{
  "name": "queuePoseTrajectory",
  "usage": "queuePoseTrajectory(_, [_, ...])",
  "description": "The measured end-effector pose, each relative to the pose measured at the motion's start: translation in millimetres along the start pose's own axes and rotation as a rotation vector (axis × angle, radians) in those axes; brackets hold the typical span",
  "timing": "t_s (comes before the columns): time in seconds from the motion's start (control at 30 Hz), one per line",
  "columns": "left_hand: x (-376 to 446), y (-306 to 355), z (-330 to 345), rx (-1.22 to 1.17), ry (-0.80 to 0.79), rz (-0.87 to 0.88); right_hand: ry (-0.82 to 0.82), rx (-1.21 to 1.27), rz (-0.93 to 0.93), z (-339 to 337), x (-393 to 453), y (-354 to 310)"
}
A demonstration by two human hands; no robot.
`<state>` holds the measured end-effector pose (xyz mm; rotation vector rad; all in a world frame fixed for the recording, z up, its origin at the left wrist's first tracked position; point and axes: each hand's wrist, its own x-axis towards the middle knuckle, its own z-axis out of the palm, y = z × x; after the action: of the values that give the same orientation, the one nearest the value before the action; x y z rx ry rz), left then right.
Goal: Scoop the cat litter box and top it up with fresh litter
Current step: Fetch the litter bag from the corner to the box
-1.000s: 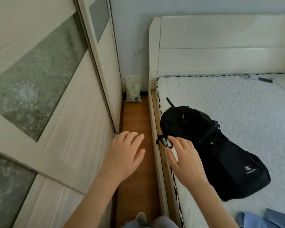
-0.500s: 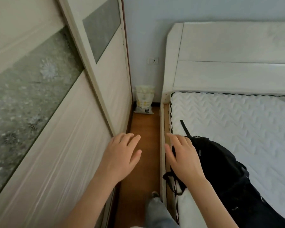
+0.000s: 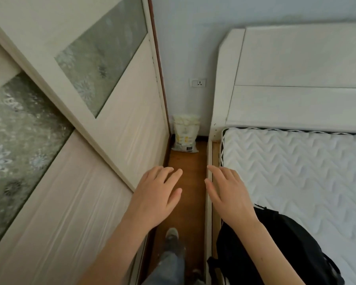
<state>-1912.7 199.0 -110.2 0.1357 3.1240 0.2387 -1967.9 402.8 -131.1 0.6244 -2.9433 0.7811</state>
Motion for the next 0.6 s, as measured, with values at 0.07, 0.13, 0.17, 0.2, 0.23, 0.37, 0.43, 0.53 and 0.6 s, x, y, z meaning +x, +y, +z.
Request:
queuePoseTrajectory(0.07, [31, -12, 4, -0.015, -0.003, 0.007, -0.013, -0.018, 0.01, 7, 30, 8])
queuePoseTrajectory(0.13, [64, -27, 9, -0.023, 0.019, 0.015, -0.021, -0.036, 0.012, 13, 63, 14])
queuePoseTrajectory(0.17, [81, -36, 11, -0.033, 0.033, 0.013, -0.025, -0.041, 0.011, 15, 81, 17])
queuePoseTrajectory(0.2, [99, -45, 12, -0.046, 0.043, 0.011, -0.029, -0.043, 0.011, 18, 100, 19])
queuePoseTrajectory(0.23, [117, -54, 13, -0.052, 0.053, 0.015, -0.03, -0.048, 0.011, 19, 121, 20])
queuePoseTrajectory(0.37, [196, -96, 7, -0.041, 0.096, 0.043, 0.007, -0.07, 0.032, 23, 202, 22])
queuePoseTrajectory(0.43, [231, -115, -1, -0.044, 0.102, 0.047, 0.017, -0.076, 0.045, 21, 237, 21])
queuePoseTrajectory(0.53, [278, -137, -10, -0.033, 0.104, 0.041, 0.012, -0.064, 0.043, 20, 286, 23])
queuePoseTrajectory(0.6, [304, -149, -8, -0.029, 0.088, 0.037, -0.002, -0.063, 0.046, 21, 316, 30])
